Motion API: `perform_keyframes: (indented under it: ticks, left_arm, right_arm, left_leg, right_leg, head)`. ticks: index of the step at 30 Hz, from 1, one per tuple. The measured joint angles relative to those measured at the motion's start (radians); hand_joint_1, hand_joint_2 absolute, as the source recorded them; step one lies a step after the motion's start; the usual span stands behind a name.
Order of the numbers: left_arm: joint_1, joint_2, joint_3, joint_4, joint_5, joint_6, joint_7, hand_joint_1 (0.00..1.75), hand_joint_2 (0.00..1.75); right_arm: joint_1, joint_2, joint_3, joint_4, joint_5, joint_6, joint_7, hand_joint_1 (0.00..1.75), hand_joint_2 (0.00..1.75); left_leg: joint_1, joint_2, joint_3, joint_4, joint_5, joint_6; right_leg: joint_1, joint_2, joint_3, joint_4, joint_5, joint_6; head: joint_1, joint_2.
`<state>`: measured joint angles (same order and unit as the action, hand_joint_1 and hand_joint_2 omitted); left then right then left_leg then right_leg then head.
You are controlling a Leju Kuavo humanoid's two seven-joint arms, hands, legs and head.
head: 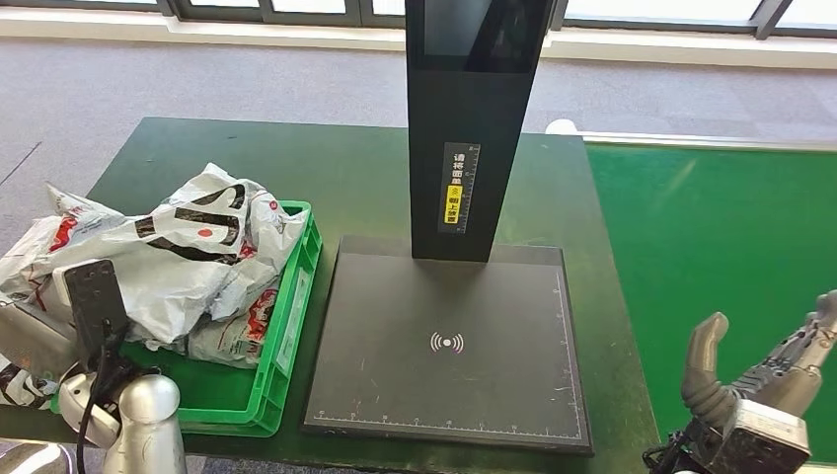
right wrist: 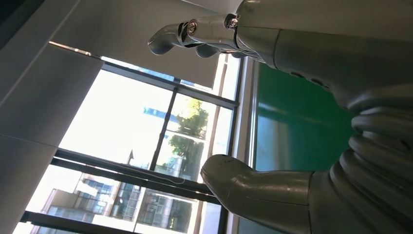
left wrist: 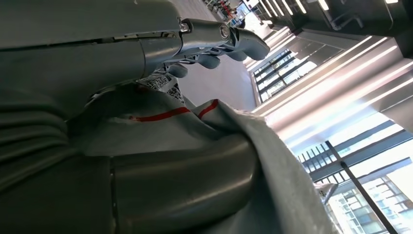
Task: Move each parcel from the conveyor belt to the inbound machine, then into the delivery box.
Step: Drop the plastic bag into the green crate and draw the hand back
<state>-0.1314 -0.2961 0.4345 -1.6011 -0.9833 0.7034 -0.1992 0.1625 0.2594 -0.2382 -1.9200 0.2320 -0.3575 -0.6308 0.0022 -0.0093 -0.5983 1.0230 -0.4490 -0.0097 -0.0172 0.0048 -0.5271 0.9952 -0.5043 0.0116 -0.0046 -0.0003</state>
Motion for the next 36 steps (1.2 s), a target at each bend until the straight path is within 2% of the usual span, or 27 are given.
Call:
perform_keyframes:
  ticks: [23, 34, 36]
  left_arm:
    - [0.004, -0.002, 0.013, -0.017, -0.052, 0.0, 0.013, 0.0, 0.0]
    - [0.005, -0.002, 0.013, -0.036, 0.02, 0.0, -0.032, 0.0, 0.0]
    - [0.006, -0.002, 0.01, -0.04, 0.072, 0.0, -0.07, 0.0, 0.87]
  right_arm:
    - [-0.001, 0.013, -0.039, 0.0, 0.008, 0.028, 0.004, 0.0, 1.75]
    - [-0.003, 0.014, -0.045, 0.0, 0.012, 0.035, 0.004, 0.0, 1.75]
    - [-0.004, 0.014, -0.045, 0.0, 0.013, 0.037, 0.003, 0.0, 1.75]
  left_leg:
    - [0.0, 0.0, 0.0, 0.0, 0.0, 0.0]
    - [0.0, 0.0, 0.0, 0.0, 0.0, 0.0]
    - [0.0, 0.0, 0.0, 0.0, 0.0, 0.0]
  right_leg:
    - [0.0, 0.0, 0.001, 0.0, 0.0, 0.0]
    - [0.0, 0.0, 0.001, 0.0, 0.0, 0.0]
    - [0.0, 0.0, 0.001, 0.0, 0.0, 0.0]
  head:
    - [0.0, 0.0]
    - [0.0, 0.0]
    - [0.0, 0.0]
